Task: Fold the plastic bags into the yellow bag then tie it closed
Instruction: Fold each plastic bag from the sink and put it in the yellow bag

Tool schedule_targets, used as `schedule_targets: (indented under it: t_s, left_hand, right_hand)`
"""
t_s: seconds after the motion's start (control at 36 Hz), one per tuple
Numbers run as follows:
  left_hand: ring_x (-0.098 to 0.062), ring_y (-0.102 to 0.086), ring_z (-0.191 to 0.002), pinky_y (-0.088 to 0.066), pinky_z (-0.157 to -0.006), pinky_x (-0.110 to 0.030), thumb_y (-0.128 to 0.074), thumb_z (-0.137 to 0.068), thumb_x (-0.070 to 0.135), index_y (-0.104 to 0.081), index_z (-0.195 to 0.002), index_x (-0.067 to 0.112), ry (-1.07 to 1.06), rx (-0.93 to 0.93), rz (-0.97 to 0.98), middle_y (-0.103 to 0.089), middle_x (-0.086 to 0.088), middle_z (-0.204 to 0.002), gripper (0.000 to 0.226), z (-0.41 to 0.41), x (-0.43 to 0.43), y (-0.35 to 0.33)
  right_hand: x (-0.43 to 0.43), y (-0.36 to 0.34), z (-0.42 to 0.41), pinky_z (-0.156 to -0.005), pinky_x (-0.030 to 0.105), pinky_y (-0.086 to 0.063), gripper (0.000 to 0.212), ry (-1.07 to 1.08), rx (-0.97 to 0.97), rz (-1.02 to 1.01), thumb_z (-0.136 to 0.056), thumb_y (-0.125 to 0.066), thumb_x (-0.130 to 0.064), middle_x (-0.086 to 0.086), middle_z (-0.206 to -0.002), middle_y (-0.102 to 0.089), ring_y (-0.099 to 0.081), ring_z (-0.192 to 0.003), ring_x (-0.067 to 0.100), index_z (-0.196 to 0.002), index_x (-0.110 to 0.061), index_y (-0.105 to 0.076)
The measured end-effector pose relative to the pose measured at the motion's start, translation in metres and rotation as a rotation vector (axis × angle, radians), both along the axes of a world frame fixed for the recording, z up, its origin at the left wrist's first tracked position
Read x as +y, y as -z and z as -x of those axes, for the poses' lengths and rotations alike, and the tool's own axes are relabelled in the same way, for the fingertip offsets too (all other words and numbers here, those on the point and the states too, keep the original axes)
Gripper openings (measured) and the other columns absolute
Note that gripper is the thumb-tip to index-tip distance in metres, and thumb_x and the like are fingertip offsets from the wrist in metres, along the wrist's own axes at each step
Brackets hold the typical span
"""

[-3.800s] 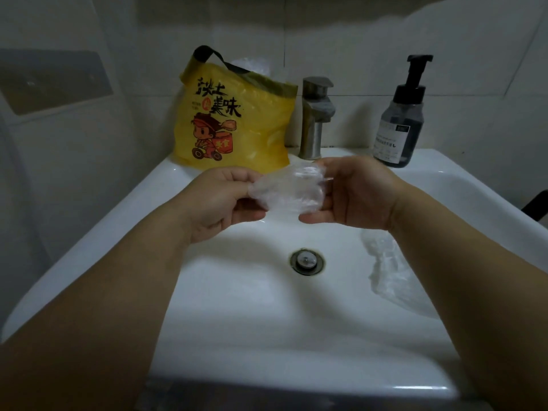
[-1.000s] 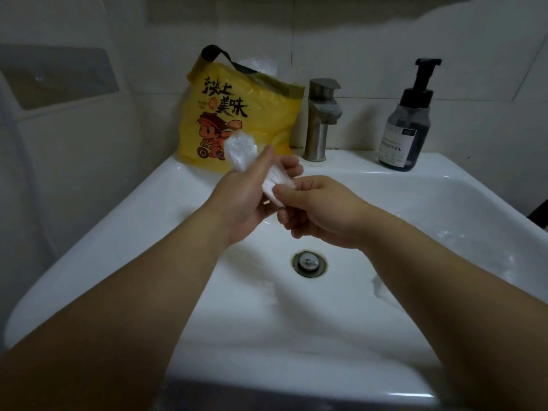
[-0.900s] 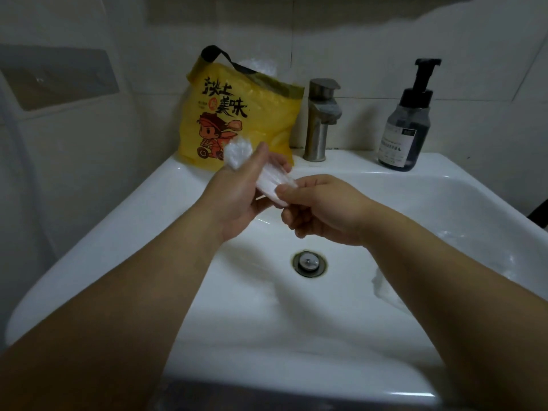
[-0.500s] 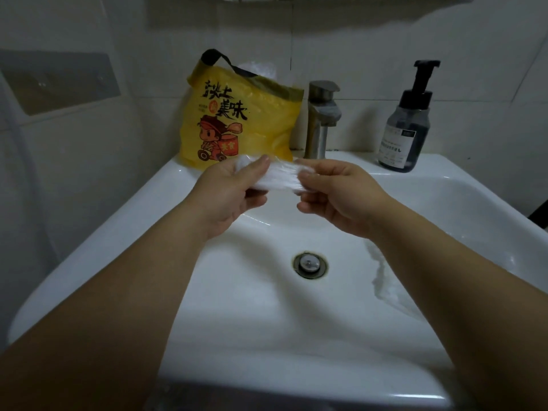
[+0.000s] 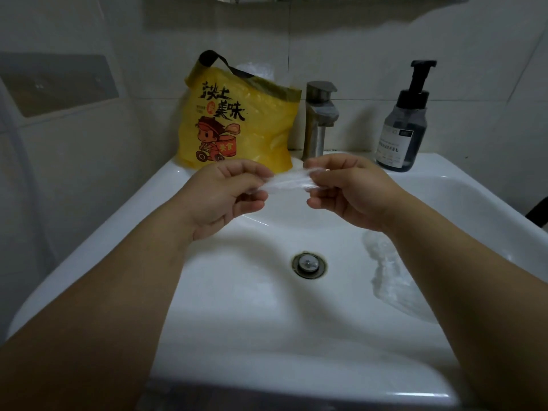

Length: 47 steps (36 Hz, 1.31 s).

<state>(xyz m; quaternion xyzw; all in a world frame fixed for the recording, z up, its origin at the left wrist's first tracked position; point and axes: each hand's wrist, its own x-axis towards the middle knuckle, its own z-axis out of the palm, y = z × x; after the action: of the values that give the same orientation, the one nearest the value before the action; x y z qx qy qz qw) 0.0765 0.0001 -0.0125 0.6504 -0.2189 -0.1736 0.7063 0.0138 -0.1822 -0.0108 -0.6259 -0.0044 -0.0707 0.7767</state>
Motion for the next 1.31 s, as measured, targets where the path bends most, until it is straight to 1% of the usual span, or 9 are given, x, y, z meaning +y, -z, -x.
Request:
schedule_targets:
  t_s: [0.14, 0.33, 0.39, 0.47, 0.61, 0.89, 1.17, 1.22, 1.31]
  left_hand:
    - [-0.005, -0.060, -0.051, -0.052, -0.049, -0.016, -0.044, -0.095, -0.005, -0.064, -0.079, 0.006, -0.024, 0.006, 0.023, -0.058, 0.002, -0.052, 0.028, 0.001, -0.002, -0.002]
    - [-0.004, -0.062, -0.056, -0.052, -0.053, -0.014, -0.058, -0.093, 0.007, -0.066, -0.086, 0.012, -0.100, -0.109, -0.003, -0.063, 0.000, -0.068, 0.013, 0.002, -0.005, 0.002]
    - [-0.004, -0.062, -0.055, -0.052, -0.055, -0.014, -0.057, -0.094, 0.005, -0.064, -0.096, 0.015, -0.110, -0.118, -0.005, -0.061, -0.003, -0.073, 0.012, 0.001, -0.004, 0.003]
    - [-0.004, -0.063, -0.057, -0.053, -0.056, -0.013, -0.058, -0.094, 0.006, -0.059, -0.112, 0.015, -0.122, -0.092, -0.016, -0.063, -0.005, -0.081, 0.021, -0.001, -0.003, 0.003]
    - [-0.001, -0.064, -0.058, -0.052, -0.057, -0.011, -0.057, -0.093, 0.004, -0.066, -0.098, 0.007, -0.072, -0.051, -0.090, -0.066, -0.004, -0.073, 0.011, -0.001, -0.001, 0.002]
    - [-0.006, -0.067, -0.061, -0.055, -0.057, -0.015, -0.057, -0.093, 0.006, -0.069, -0.096, 0.018, 0.041, 0.007, -0.150, -0.074, -0.007, -0.076, 0.017, 0.006, 0.006, -0.002]
    - [-0.006, -0.064, -0.052, -0.054, -0.052, -0.013, -0.051, -0.090, -0.007, -0.068, -0.090, 0.006, 0.070, 0.116, 0.068, -0.071, -0.009, -0.066, 0.021, 0.009, 0.009, -0.011]
    - [-0.006, -0.064, -0.052, -0.054, -0.052, -0.013, -0.054, -0.087, -0.002, -0.070, -0.086, 0.004, 0.079, 0.148, 0.086, -0.070, -0.010, -0.066, 0.018, 0.008, 0.009, -0.011]
    - [-0.007, -0.063, -0.050, -0.053, -0.048, -0.014, -0.069, -0.065, 0.028, -0.077, -0.067, 0.009, 0.095, 0.153, 0.106, -0.070, -0.012, -0.067, 0.020, 0.007, 0.008, -0.012]
  right_hand:
    - [0.001, -0.002, 0.001, -0.049, 0.025, -0.053, 0.017, 0.012, -0.001, 0.009, -0.090, -0.047, 0.006, 0.014, -0.065, -0.055, -0.056, -0.048, 0.015, -0.083, 0.002, -0.062]
    - [0.001, 0.002, -0.002, -0.057, 0.020, -0.054, 0.008, 0.027, -0.002, 0.134, -0.090, -0.059, -0.004, 0.010, -0.073, -0.057, -0.057, -0.056, 0.011, -0.085, -0.001, -0.063]
    - [0.002, 0.003, -0.002, -0.058, 0.021, -0.055, 0.006, 0.027, 0.016, 0.133, -0.088, -0.060, 0.000, 0.011, -0.076, -0.055, -0.056, -0.058, 0.012, -0.091, -0.004, -0.061]
    - [-0.002, 0.003, -0.003, -0.059, 0.021, -0.055, 0.029, 0.009, 0.059, 0.094, -0.087, -0.061, 0.002, 0.010, -0.076, -0.054, -0.055, -0.058, 0.011, -0.114, -0.004, -0.056]
    - [-0.006, 0.000, 0.000, -0.060, 0.019, -0.055, 0.009, -0.010, 0.107, 0.160, -0.087, -0.059, 0.003, 0.012, -0.081, -0.060, -0.062, -0.062, 0.012, -0.094, -0.001, -0.064]
    - [-0.006, -0.004, 0.007, -0.052, 0.022, -0.055, 0.013, 0.006, 0.078, 0.174, -0.091, -0.055, 0.004, 0.011, -0.067, -0.062, -0.060, -0.052, 0.011, -0.091, -0.006, -0.063]
    - [-0.006, -0.009, 0.009, -0.049, 0.023, -0.054, 0.022, -0.060, -0.011, 0.038, -0.091, -0.046, 0.011, 0.010, -0.058, -0.063, -0.058, -0.047, 0.013, -0.086, -0.003, -0.062]
    - [-0.007, -0.009, 0.009, -0.049, 0.023, -0.054, 0.021, -0.050, -0.010, 0.034, -0.090, -0.045, 0.012, 0.011, -0.056, -0.062, -0.058, -0.047, 0.015, -0.087, 0.001, -0.063]
    - [-0.006, -0.011, 0.010, -0.052, 0.022, -0.054, 0.010, -0.079, -0.024, 0.033, -0.087, -0.051, 0.006, 0.008, -0.052, -0.056, -0.055, -0.051, 0.015, -0.086, 0.008, -0.061]
